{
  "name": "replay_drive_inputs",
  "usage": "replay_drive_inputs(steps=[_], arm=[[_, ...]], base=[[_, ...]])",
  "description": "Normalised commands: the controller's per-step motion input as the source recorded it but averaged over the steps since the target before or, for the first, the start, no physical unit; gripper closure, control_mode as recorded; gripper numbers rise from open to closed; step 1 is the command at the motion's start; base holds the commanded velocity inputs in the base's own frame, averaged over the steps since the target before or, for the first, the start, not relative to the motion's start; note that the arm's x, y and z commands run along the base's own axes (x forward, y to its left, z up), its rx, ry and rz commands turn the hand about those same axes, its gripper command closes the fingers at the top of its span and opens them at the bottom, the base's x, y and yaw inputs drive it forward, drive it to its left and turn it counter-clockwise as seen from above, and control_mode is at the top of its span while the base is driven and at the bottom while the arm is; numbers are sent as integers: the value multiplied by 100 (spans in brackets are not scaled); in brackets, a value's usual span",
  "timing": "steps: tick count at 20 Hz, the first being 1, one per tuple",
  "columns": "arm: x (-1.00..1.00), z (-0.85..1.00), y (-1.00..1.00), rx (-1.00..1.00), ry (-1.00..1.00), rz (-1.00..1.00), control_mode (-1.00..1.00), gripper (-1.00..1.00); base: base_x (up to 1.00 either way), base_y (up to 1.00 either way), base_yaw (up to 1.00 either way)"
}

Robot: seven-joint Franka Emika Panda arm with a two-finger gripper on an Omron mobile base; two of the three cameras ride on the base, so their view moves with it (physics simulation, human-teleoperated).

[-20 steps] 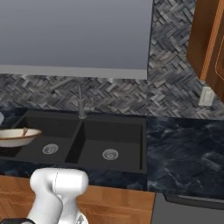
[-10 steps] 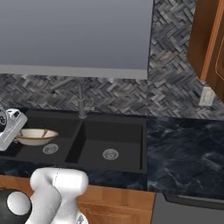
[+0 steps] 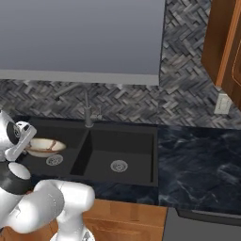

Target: Pick the mushroom from the cabinet and place it in the bowl. Then pick the bowl and place it in the sink. Then turn on the sink facuet.

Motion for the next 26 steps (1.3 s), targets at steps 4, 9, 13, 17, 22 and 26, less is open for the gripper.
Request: replay_drive_inputs(steps=[4,9,13,17,22,26], arm=[[54,-38,28,6,0,-6,-100,100],[57,-47,9,7,0,-6,-100,100],[46,-57,6,6,0,-5,-100,100],[43,-51,11,3,0,-5,-100,100],[47,-41,14,3,2,-5,-100,100],[52,-38,20,1,3,-5,-100,100]], base=[[0,0,0],[0,0,0],[0,0,0],[0,0,0],[0,0,0],[0,0,0]])
